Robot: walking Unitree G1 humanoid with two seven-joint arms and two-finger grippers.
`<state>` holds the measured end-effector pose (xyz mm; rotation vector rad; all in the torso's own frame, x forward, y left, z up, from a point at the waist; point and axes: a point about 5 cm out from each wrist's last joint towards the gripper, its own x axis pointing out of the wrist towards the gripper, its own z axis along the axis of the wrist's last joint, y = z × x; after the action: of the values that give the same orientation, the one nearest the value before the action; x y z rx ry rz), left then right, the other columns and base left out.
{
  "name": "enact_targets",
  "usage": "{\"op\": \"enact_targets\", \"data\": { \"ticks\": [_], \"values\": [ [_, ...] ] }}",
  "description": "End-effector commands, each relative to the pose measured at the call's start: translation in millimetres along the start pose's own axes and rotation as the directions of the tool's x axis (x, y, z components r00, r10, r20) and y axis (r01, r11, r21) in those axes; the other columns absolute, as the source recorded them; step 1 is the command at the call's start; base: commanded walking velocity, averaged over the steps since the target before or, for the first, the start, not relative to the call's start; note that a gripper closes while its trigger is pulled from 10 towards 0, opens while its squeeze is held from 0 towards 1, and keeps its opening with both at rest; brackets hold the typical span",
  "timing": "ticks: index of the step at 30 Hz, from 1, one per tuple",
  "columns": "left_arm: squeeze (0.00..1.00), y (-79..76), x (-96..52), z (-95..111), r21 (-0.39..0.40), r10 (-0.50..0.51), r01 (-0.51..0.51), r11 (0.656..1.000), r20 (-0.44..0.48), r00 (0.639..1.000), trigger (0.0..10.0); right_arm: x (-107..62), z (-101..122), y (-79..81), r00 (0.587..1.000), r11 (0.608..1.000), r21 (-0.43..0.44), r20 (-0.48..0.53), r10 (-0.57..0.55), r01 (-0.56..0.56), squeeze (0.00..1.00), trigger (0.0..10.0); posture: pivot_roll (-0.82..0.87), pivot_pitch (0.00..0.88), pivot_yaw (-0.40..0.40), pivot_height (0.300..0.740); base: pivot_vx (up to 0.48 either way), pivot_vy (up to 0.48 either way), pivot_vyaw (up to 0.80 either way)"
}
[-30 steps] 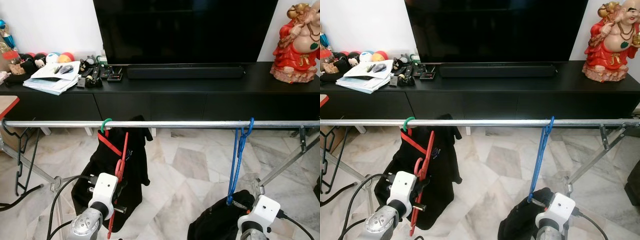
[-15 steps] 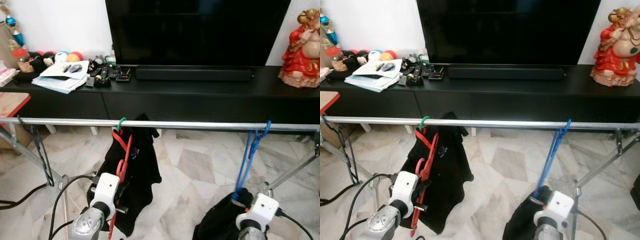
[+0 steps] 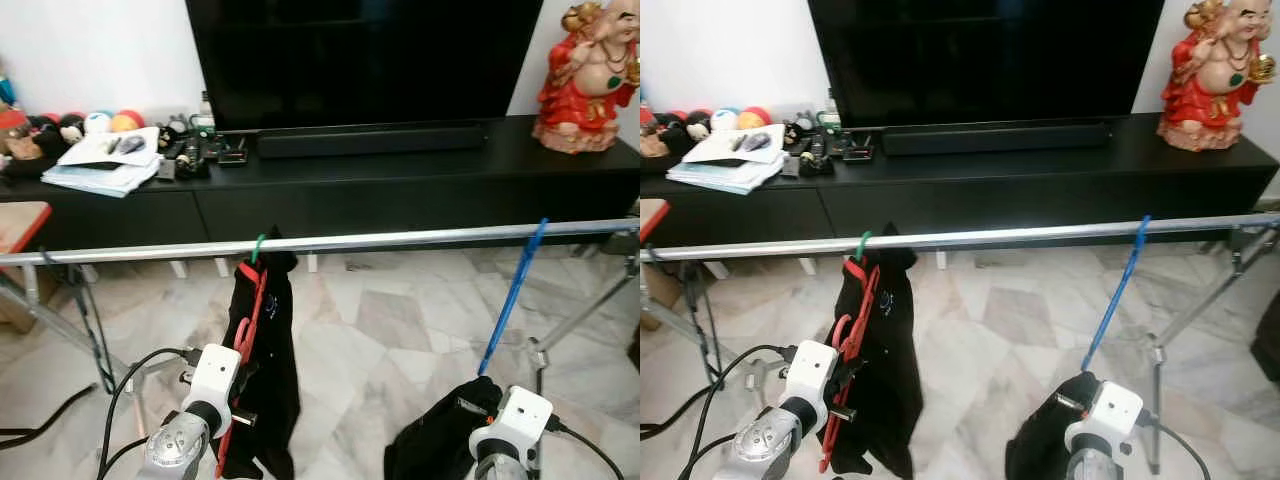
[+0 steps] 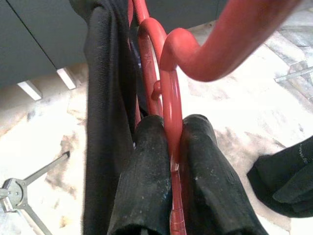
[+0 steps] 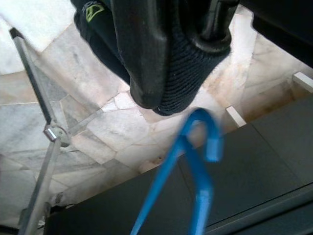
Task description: Hang hanger
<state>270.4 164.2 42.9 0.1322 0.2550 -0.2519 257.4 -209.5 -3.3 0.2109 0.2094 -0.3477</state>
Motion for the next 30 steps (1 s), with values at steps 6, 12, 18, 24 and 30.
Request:
{"op": "enact_targets", "data": {
  "ticks": [6,12,18,24,30],
  "values": [
    [0.0,2.2,-1.1,1.1,-0.012,0.002,-0.002,1.0,0.006,1.0,10.0,1.8,3.6,-4.0,1.0,1.0,0.002,0.013,-0.018,0.018,0.0,10.0,-0.03,0.062,0.09,0.74,0.0,0.0,0.0],
    [0.0,0.3,-1.5,2.2,-0.023,-0.01,0.01,1.0,0.009,1.0,10.0,2.3,3.6,-3.2,1.0,1.0,0.007,0.012,-0.022,0.022,0.0,10.0,-0.03,0.062,0.096,0.74,0.0,0.0,0.0],
    [0.0,0.4,-1.8,2.6,-0.027,-0.014,0.015,1.0,0.011,1.0,10.0,2.6,3.7,-3.3,1.0,1.0,0.008,0.011,-0.027,0.027,0.0,10.0,-0.03,0.064,0.099,0.74,0.0,0.0,0.0],
    [0.0,0.7,-2.4,2.7,-0.029,-0.021,0.021,0.999,0.01,1.0,10.0,1.0,1.2,-2.1,1.0,1.0,0.011,0.005,-0.028,0.028,0.0,10.0,-0.02,0.064,0.103,0.74,-0.244,0.0,0.0],
    [0.0,0.5,-2.5,3.0,-0.029,-0.024,0.024,0.999,0.011,1.0,10.0,0.5,0.6,-4.4,0.998,0.998,0.002,0.005,-0.059,0.059,0.0,10.0,-0.02,0.066,0.105,0.74,-0.249,0.0,0.0]
  ]
}}
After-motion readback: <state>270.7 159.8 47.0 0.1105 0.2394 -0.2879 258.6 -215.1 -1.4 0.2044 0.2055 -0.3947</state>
